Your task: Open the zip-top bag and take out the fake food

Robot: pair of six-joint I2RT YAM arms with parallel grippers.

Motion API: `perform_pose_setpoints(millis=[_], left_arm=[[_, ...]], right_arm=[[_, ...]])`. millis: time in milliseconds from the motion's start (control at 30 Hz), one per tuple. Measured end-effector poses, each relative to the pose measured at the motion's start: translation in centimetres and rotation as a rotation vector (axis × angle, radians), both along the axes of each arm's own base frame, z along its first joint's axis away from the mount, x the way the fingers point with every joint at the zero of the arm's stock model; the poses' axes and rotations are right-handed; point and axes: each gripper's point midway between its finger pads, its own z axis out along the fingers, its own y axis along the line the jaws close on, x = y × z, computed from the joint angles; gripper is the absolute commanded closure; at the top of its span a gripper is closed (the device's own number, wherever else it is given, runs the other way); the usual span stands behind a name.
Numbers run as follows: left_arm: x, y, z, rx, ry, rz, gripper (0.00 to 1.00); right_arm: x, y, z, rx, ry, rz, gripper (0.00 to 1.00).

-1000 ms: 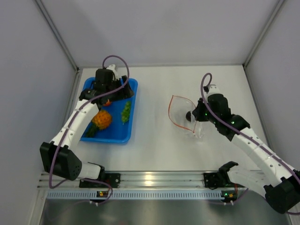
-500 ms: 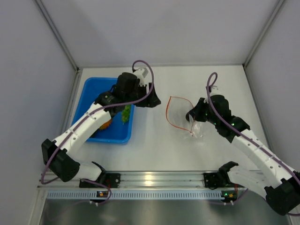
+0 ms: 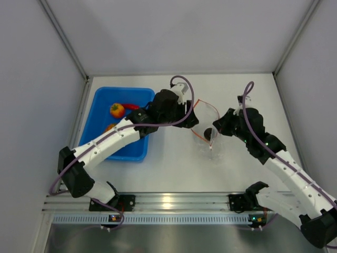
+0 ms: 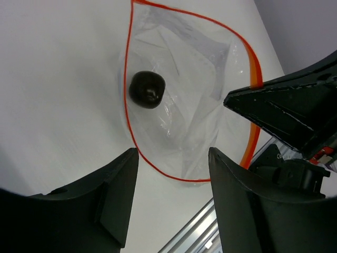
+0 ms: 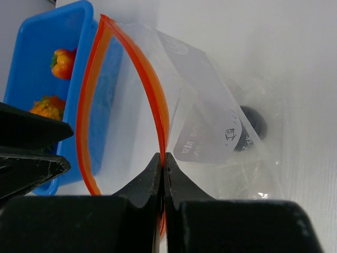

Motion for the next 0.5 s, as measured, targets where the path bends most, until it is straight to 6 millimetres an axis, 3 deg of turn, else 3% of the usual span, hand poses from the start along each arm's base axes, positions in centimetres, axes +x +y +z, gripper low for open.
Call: perform_pose_setpoints(millis=[333, 500], left_arm=[[0.6, 1.5, -4.1, 0.092, 0.023, 0.094, 0.37], [1.0, 1.6, -4.4, 0.102, 0.021, 0.115, 0.39]], right_arm=[[-0.1, -0.3, 0.6, 0.006, -0.02, -0.01, 1.0], [-0.2, -0.3, 0.6, 0.008, -0.024, -0.009, 1.0]])
